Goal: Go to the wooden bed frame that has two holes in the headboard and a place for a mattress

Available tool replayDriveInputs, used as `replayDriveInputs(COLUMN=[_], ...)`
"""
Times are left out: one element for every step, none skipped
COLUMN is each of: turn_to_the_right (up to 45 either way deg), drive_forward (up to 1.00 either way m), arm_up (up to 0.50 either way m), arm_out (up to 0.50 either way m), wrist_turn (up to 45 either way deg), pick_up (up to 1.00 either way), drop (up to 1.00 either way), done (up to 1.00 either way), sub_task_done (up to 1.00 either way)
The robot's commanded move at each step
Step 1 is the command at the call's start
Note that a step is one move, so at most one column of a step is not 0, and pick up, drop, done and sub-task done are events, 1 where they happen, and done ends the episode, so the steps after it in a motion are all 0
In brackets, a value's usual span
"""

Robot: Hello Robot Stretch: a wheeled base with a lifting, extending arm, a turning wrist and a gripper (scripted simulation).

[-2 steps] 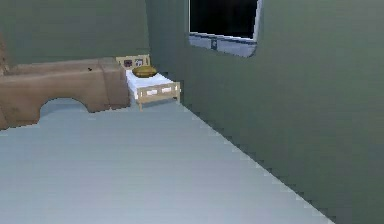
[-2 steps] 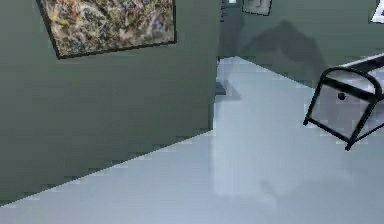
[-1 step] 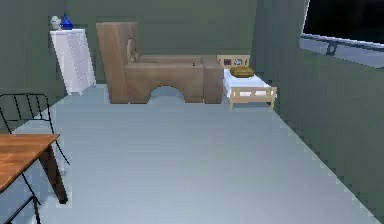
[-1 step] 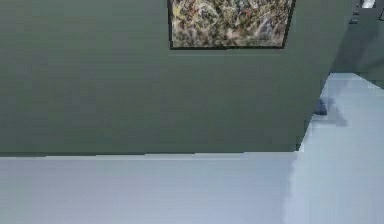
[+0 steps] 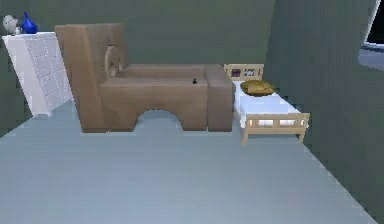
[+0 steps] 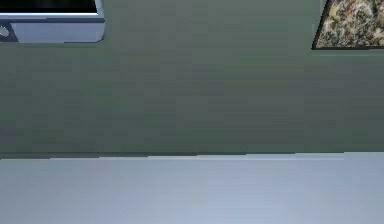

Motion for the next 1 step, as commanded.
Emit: replayDriveInputs(turn_to_the_right=[-18.0], drive_forward=[0.0], arm_up=[0.0], arm_out=[0.0], wrist_turn=[0.0], pick_up=[0.0], drop=[0.0], done=[0.0], sub_task_done=[0.0])
